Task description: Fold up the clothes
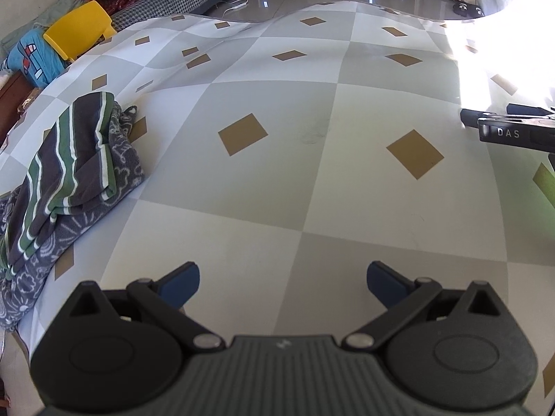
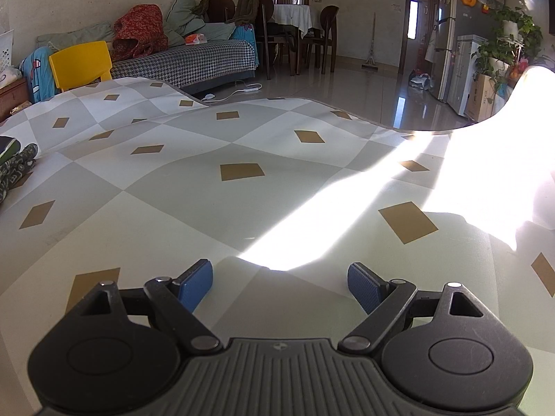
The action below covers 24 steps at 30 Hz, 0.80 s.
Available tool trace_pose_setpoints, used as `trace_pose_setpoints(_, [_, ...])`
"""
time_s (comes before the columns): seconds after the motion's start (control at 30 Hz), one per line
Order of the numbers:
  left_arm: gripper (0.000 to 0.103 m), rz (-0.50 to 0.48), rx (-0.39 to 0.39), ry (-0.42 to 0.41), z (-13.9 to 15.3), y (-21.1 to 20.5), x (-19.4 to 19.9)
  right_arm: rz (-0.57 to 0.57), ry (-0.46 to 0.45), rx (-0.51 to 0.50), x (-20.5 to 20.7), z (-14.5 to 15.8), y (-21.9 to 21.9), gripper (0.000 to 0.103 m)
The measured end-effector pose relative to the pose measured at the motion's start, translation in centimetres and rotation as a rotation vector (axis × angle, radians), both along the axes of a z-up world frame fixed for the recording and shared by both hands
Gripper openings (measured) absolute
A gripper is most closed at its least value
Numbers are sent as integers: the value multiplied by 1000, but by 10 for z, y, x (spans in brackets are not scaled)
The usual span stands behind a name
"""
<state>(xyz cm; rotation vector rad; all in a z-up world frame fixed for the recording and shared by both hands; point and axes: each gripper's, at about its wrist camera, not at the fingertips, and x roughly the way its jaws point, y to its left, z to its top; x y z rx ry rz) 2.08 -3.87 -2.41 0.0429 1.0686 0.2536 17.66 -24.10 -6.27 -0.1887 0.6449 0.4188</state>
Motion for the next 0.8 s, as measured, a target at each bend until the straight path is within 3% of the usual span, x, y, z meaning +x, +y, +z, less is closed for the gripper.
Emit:
trace_pose_setpoints(0.37, [103,-2,-52,-13,1,2,-3,0,-1,0,0,0,0,85])
trace_pose_setpoints(0.8, [103,3,-35,-23,11,8,-12,-1,-1,0,0,0,0,85])
